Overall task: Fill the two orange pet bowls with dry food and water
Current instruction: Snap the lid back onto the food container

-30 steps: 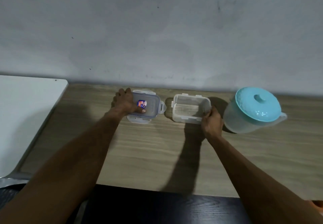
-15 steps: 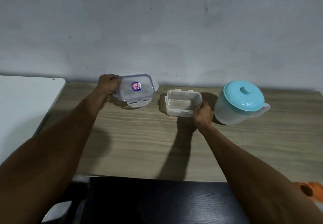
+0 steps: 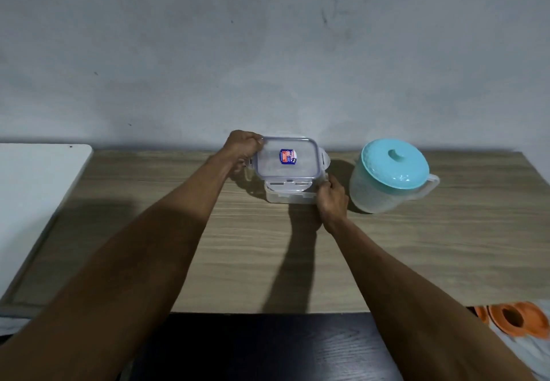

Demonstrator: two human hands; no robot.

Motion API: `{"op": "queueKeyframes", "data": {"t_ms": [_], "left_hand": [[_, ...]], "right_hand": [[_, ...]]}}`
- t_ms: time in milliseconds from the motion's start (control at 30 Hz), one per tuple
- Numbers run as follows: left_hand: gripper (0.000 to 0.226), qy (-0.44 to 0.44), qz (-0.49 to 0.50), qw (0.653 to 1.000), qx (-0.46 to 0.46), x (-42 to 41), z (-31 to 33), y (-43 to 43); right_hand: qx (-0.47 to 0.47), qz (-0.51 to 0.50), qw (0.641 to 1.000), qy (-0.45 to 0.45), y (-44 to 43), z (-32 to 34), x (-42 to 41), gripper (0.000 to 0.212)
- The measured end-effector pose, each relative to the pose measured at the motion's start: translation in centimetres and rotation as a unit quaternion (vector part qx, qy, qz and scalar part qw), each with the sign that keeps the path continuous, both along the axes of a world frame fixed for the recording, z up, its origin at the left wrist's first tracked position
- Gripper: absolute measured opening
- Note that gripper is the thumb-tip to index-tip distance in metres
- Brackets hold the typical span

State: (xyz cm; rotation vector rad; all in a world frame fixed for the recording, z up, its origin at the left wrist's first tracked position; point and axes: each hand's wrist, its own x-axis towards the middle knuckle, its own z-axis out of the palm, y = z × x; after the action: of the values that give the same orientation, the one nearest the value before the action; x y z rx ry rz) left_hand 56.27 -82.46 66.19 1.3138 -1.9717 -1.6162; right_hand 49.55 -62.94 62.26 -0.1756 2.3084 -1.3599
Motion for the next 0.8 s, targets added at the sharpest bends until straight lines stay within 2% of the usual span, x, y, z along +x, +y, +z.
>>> {"op": "queueKeyframes", "data": {"t_ms": [100,233,400,567,667,733,800], "left_hand": [[0.019,-0.013,-0.018,1.0,0.014,-1.1,-0.8,1.3],[0.022,-0.017,-0.019,1.0,-0.016,-1.7,-2.3,1.8],[0.022,-0.014,0.002,0.999,-0.037,-1.8,-3.7,1.7],[0.027,-0.017,0.003,0.999,-0.037,-1.0,-4.1,2.3],[0.046,0.003,0.004,1.0,-0.01,-0.5,-4.0,2.8],[0.068,-0.008,0.006,1.0,0.014,0.1,-4.1,2.9],[0.082,-0.027,0.024,0.998,0.058,0.8,-3.9,3.4]], "right_hand": [[-0.044,-0.051,0.997,-0.049,0.1,-0.7,-0.5,0.044],[-0.094,-0.092,0.988,-0.087,0.3,-4.2,-2.3,0.059],[-0.068,-0.054,0.995,-0.056,1.1,-0.8,-0.4,0.039],[-0.039,-0.037,0.998,-0.025,1.0,-1.2,-0.7,0.036],[-0.001,-0.014,1.0,0.018,0.9,-1.1,-0.5,0.04],[0.016,0.022,0.997,0.069,0.9,-1.0,-0.2,0.049],[0.032,0.059,0.991,0.117,0.9,-0.7,0.3,0.056]]}}
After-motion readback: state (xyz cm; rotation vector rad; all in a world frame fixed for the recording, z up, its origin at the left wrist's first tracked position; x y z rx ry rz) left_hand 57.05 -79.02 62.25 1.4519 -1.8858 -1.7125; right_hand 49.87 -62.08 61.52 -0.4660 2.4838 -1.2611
